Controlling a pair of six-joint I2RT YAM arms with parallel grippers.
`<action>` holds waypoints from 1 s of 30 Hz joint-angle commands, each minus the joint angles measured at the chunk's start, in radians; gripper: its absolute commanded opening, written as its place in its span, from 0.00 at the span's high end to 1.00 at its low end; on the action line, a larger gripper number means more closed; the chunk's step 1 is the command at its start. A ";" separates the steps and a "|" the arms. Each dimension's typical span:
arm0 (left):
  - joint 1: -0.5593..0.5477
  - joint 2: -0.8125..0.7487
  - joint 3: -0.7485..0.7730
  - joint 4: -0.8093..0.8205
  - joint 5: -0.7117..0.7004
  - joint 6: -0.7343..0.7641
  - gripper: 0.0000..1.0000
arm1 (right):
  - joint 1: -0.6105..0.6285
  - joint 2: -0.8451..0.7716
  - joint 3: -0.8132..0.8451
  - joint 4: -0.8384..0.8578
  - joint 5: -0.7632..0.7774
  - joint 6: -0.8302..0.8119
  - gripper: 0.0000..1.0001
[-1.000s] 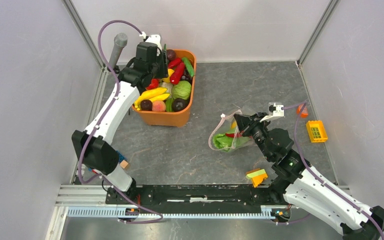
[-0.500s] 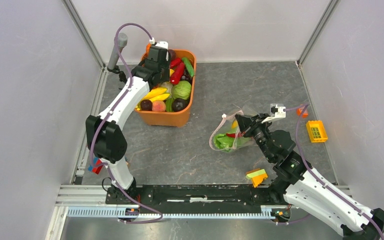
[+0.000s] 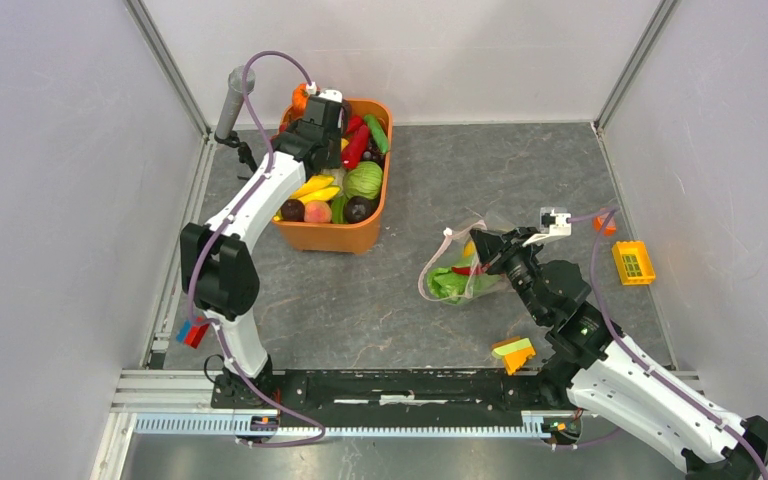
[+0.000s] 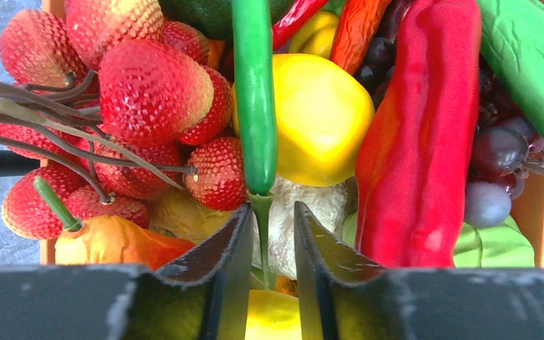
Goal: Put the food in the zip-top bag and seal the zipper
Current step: Pick up the fake vegetable from the bin.
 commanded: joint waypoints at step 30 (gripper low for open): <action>0.007 -0.388 -0.030 -0.109 0.254 0.036 0.98 | -0.003 -0.016 -0.022 0.088 -0.015 0.021 0.94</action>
